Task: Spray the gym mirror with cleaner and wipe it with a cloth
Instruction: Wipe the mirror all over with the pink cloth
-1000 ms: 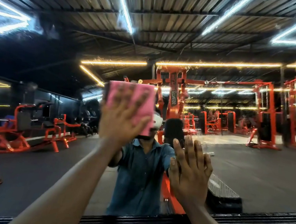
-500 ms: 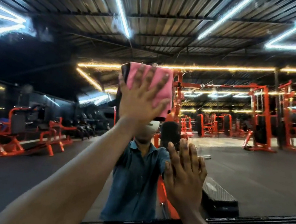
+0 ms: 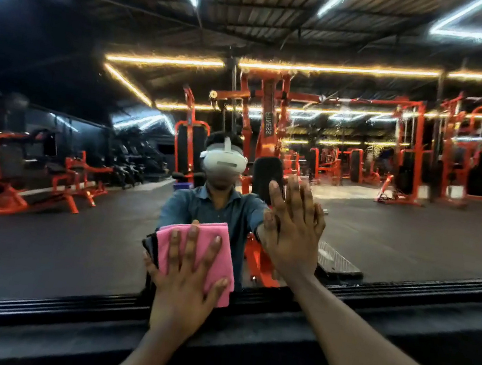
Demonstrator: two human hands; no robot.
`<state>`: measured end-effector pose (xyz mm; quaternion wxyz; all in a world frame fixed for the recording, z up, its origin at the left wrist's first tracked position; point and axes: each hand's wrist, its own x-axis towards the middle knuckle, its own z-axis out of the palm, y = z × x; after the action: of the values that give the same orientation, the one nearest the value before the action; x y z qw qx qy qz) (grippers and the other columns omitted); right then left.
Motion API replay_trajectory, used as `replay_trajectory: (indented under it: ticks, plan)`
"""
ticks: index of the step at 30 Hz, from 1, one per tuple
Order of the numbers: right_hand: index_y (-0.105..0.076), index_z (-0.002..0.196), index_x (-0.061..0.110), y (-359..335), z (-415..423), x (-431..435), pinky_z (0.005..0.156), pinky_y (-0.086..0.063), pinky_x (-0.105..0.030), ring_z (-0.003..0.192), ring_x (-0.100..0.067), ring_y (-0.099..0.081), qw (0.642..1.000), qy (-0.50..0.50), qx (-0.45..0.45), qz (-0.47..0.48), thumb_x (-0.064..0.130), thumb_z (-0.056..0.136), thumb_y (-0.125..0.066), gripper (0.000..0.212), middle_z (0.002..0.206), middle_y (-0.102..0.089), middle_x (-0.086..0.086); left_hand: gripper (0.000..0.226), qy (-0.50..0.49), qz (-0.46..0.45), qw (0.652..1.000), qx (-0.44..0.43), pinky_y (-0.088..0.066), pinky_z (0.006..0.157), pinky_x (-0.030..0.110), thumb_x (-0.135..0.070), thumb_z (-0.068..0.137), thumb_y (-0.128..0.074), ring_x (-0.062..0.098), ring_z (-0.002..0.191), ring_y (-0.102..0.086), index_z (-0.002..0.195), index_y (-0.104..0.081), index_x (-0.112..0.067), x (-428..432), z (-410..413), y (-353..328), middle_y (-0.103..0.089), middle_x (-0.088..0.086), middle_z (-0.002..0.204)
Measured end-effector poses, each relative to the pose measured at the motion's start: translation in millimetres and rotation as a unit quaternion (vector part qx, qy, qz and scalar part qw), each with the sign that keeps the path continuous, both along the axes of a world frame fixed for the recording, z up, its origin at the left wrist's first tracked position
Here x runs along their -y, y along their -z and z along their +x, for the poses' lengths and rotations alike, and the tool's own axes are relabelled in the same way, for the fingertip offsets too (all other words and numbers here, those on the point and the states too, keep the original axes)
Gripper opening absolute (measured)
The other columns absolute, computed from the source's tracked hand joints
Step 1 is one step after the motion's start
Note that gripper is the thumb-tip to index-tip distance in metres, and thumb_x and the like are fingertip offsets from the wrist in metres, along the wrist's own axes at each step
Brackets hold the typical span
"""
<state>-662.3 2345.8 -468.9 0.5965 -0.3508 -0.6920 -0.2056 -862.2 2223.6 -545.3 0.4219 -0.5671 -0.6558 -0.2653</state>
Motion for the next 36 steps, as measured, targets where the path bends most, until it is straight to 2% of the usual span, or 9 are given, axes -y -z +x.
replay_trajectory:
  ticks: [4, 8, 10, 13, 17, 21, 26, 30, 36]
  plan:
    - [-0.021, 0.164, 0.037, -3.0, 8.1, 4.7, 0.126, -0.016, -0.05, 0.161, -0.019, -0.004, 0.999, -0.001, 0.028, -0.022, 0.048, 0.109, -0.033, 0.058, 0.175, -0.005, 0.005, 0.082, 0.001, -0.028, 0.999, 0.038, -0.002, 0.11, 0.084, -0.071, 0.096, -0.032, 0.042, 0.159, 0.006, 0.166, -0.012, -0.034, -5.6, 15.1, 5.3, 0.003, 0.013, 0.174]
    - [-0.019, 0.164, 0.039, -5.4, 18.4, 10.5, 0.124, -0.02, -0.048, 0.161, -0.017, -0.007, 0.998, 0.023, 0.056, -0.022, 0.048, 0.109, -0.036, 0.059, 0.175, -0.005, 0.006, 0.087, 0.039, -0.047, 0.998, -0.006, 0.002, 0.109, 0.082, -0.073, 0.095, -0.038, 0.04, 0.159, 0.011, 0.167, -0.006, -0.034, -5.3, 11.2, -1.8, 0.007, 0.013, 0.174]
    - [-0.019, 0.164, 0.04, -8.6, 20.6, 15.1, 0.123, -0.023, -0.047, 0.16, -0.018, -0.011, 0.997, 0.033, 0.066, -0.027, 0.047, 0.109, -0.039, 0.059, 0.175, -0.006, 0.006, 0.089, 0.063, -0.044, 0.996, -0.039, -0.004, 0.11, 0.079, -0.073, 0.094, -0.043, 0.035, 0.16, 0.011, 0.166, -0.008, -0.035, -4.2, 2.6, -6.8, 0.006, 0.01, 0.175]
    - [-0.015, 0.163, 0.045, -14.3, 20.1, 24.1, 0.123, -0.022, -0.048, 0.159, -0.02, -0.014, 0.995, 0.027, 0.071, -0.056, 0.051, 0.107, -0.034, 0.06, 0.174, -0.008, 0.007, 0.087, 0.087, -0.038, 0.994, -0.059, -0.016, 0.109, 0.08, -0.07, 0.094, -0.047, 0.031, 0.161, 0.004, 0.166, -0.01, -0.038, 0.7, -10.4, -12.7, 0.003, 0.005, 0.175]
    - [-0.017, 0.163, 0.043, -19.6, 22.9, 35.1, 0.118, -0.033, -0.052, 0.159, -0.022, -0.014, 0.992, 0.038, 0.084, -0.086, 0.048, 0.106, -0.044, 0.063, 0.174, -0.007, 0.008, 0.087, 0.084, -0.031, 0.994, -0.064, -0.004, 0.113, 0.082, -0.069, 0.095, -0.046, 0.032, 0.161, 0.002, 0.166, -0.006, -0.038, -0.9, -9.1, -11.8, 0.006, 0.006, 0.175]
    - [-0.019, 0.162, 0.042, -27.6, 17.8, 44.6, 0.115, -0.039, -0.056, 0.158, -0.022, -0.013, 0.989, 0.047, 0.082, -0.109, 0.043, 0.104, -0.046, 0.064, 0.173, -0.008, 0.008, 0.093, 0.106, -0.028, 0.992, -0.055, -0.002, 0.113, 0.082, -0.068, 0.095, -0.051, 0.032, 0.16, 0.011, 0.165, 0.003, -0.039, -3.5, -10.0, -11.6, 0.014, 0.005, 0.174]
    - [-0.016, 0.162, 0.042, -33.2, 15.5, 51.1, 0.112, -0.045, -0.059, 0.159, -0.024, -0.014, 0.985, 0.058, 0.091, -0.131, 0.037, 0.103, -0.053, 0.07, 0.173, -0.01, 0.007, 0.093, 0.127, -0.032, 0.991, -0.032, -0.001, 0.112, 0.082, -0.066, 0.096, -0.047, 0.031, 0.159, 0.018, 0.165, 0.009, -0.038, -6.0, -5.6, -8.8, 0.021, 0.004, 0.173]
    - [-0.01, 0.161, 0.047, -43.7, 20.1, 61.0, 0.108, -0.047, -0.061, 0.16, -0.025, -0.012, 0.973, 0.076, 0.123, -0.177, 0.039, 0.102, -0.056, 0.075, 0.173, 0.0, 0.012, 0.094, 0.148, -0.002, 0.989, -0.004, 0.001, 0.113, 0.082, -0.062, 0.094, -0.054, 0.031, 0.16, 0.014, 0.166, 0.001, -0.036, -5.4, -1.2, 4.4, 0.015, 0.005, 0.174]
    - [-0.008, 0.163, 0.042, -53.0, 16.7, 69.0, 0.112, -0.044, -0.058, 0.16, -0.028, -0.014, 0.955, 0.091, 0.153, -0.237, 0.041, 0.102, -0.058, 0.079, 0.173, 0.011, 0.011, 0.095, 0.17, 0.018, 0.985, 0.007, 0.002, 0.115, 0.081, -0.058, 0.093, -0.06, 0.03, 0.161, 0.011, 0.166, -0.003, -0.035, -7.8, -0.3, 7.3, 0.012, 0.005, 0.175]
